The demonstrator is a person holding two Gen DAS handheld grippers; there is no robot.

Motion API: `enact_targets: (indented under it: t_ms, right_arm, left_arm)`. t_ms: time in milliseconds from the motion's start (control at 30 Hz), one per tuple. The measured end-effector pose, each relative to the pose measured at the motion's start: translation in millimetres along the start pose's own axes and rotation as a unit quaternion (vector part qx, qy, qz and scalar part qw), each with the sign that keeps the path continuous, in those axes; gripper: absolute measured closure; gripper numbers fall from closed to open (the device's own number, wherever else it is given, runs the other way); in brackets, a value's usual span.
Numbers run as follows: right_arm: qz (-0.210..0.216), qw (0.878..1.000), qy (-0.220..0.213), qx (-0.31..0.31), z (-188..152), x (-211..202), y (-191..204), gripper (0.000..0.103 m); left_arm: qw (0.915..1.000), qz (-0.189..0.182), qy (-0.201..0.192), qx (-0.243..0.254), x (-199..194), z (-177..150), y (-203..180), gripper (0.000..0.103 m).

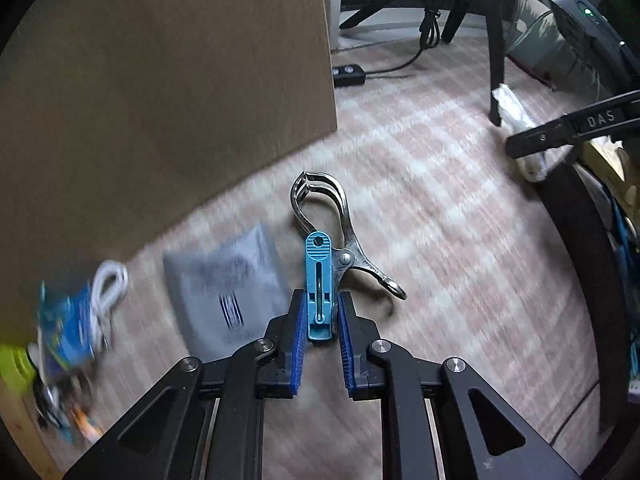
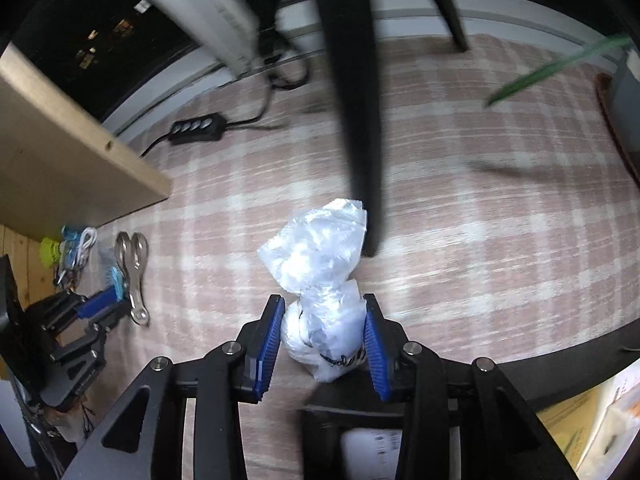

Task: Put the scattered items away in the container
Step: 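Lift the blue clip with the left tool while the right tool holds the bag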

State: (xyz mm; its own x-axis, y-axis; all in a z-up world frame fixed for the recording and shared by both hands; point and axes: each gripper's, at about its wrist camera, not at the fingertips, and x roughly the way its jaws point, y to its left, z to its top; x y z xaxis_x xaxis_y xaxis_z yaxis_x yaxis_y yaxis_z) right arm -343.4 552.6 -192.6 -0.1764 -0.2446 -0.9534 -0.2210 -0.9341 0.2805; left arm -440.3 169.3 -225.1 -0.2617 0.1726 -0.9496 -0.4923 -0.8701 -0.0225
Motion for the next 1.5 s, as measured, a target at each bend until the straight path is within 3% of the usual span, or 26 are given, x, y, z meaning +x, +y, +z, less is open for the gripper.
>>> enact_targets:
  t_ms: [100,133,200,300,367,400,667,800,933,1000,1133,1267,1433,1500]
  right_arm:
    - [0.007,1.0,0.008,-0.021,-22,7,24,0.068]
    - [-0.005,0.999,0.0,-0.039,-8,15,29,0.068]
    - [-0.026,0.997,-0.017,-0.073,-15,22,56,0.069]
    - [0.009,0.996,0.017,-0.089,-26,42,83,0.069]
    - [-0.004,0.993,0.024,-0.112,-38,51,96,0.069]
    - [-0.002,0.992,0.03,-0.119,-43,55,104,0.069]
    - [0.017,0.987,0.051,-0.151,-102,61,134,0.069]
    - [0.033,0.986,0.061,-0.154,-128,67,145,0.069]
    - [0.02,0.983,0.053,-0.173,-147,70,156,0.068]
    - [0.018,0.983,0.047,-0.175,-154,71,158,0.068]
    - [0.024,0.985,0.039,-0.166,-161,68,152,0.068]
    - [0.032,0.986,0.039,-0.16,-163,67,149,0.068]
    - [0.031,0.986,0.037,-0.161,-163,69,153,0.068]
    - [0.032,0.986,0.037,-0.162,-164,67,151,0.068]
  left_arm:
    - [0.9999,-0.005,0.002,-0.016,-7,-22,-2,0.087]
    - [0.9997,-0.013,0.001,-0.022,-11,-31,-4,0.087]
    - [0.9995,-0.021,0.0,-0.024,-18,-48,-11,0.087]
    - [0.9992,-0.026,-0.003,-0.029,-29,-71,-19,0.087]
    - [0.998,-0.044,-0.003,-0.046,-36,-102,-20,0.087]
    - [0.9976,-0.048,-0.004,-0.05,-39,-132,-36,0.087]
    - [0.9947,-0.032,-0.016,-0.096,-61,-193,-33,0.087]
    - [0.9913,-0.04,-0.017,-0.124,-56,-198,-27,0.078]
    - [0.9893,-0.029,-0.023,-0.141,-50,-203,-26,0.078]
    - [0.9893,-0.019,-0.02,-0.144,-49,-207,-26,0.088]
    - [0.9901,-0.016,-0.035,-0.135,-55,-211,-31,0.088]
    - [0.9904,-0.017,-0.04,-0.131,-68,-208,-33,0.05]
    - [0.9878,-0.043,-0.042,-0.144,-62,-193,-26,0.048]
    - [0.9877,-0.045,-0.041,-0.144,-58,-189,-24,0.053]
